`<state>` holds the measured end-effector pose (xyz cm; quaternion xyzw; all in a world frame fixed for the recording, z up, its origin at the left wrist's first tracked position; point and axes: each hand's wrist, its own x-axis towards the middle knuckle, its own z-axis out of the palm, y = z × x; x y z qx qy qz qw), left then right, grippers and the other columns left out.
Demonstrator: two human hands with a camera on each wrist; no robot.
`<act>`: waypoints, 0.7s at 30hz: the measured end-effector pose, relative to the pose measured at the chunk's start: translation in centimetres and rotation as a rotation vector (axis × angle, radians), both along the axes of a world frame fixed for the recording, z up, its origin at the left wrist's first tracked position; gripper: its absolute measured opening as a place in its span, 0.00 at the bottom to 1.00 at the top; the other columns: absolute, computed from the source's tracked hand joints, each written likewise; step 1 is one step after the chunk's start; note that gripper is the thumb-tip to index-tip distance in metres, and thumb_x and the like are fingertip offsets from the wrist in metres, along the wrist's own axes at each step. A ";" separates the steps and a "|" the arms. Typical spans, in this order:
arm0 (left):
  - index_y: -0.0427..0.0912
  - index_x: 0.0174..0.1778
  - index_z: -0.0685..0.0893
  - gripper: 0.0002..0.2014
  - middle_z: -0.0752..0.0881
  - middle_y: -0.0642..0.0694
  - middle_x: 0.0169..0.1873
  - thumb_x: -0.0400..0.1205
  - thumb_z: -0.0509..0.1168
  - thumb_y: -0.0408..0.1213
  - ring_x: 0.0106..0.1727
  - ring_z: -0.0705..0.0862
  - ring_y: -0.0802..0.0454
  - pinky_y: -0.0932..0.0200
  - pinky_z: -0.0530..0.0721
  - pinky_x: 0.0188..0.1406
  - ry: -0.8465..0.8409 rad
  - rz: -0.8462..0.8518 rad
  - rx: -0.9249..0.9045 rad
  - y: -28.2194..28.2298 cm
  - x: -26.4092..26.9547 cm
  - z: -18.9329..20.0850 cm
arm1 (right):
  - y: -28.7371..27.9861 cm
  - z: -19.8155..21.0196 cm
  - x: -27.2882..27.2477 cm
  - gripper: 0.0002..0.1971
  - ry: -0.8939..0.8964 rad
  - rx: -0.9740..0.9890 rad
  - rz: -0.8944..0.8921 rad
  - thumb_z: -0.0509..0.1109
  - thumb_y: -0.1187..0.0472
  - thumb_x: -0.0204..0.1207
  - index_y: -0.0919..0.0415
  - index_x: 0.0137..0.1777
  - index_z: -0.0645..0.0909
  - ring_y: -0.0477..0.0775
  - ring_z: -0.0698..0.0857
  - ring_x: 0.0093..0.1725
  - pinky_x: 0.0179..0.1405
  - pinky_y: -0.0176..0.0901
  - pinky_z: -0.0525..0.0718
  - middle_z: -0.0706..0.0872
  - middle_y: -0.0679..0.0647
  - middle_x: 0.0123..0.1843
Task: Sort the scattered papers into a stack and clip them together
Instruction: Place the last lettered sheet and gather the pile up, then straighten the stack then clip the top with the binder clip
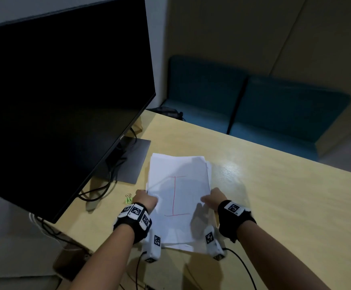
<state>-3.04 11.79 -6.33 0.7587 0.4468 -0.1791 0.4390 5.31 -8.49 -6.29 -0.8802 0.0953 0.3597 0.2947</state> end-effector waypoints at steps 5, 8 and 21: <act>0.26 0.53 0.81 0.15 0.86 0.36 0.45 0.72 0.59 0.25 0.45 0.84 0.41 0.58 0.82 0.49 -0.071 -0.005 -0.178 -0.6 0.5 -1.8 | -1.4 -0.3 -0.8 0.07 0.073 0.030 -0.100 0.61 0.68 0.77 0.71 0.51 0.76 0.60 0.81 0.43 0.41 0.44 0.75 0.81 0.58 0.40; 0.35 0.60 0.85 0.25 0.90 0.36 0.50 0.66 0.63 0.21 0.51 0.89 0.37 0.43 0.88 0.57 -0.293 0.005 -0.395 -1.7 0.7 -0.9 | -3.0 0.1 -0.4 0.13 0.027 0.160 -0.238 0.62 0.71 0.73 0.73 0.57 0.78 0.67 0.85 0.51 0.47 0.51 0.83 0.85 0.66 0.50; 0.33 0.67 0.76 0.21 0.85 0.41 0.51 0.76 0.63 0.21 0.55 0.85 0.44 0.68 0.86 0.41 -0.889 -0.053 -0.314 -8.0 1.8 7.4 | -9.3 10.5 -0.3 0.29 -0.587 0.635 -0.273 0.61 0.68 0.66 0.57 0.70 0.68 0.57 0.82 0.63 0.63 0.57 0.84 0.82 0.55 0.63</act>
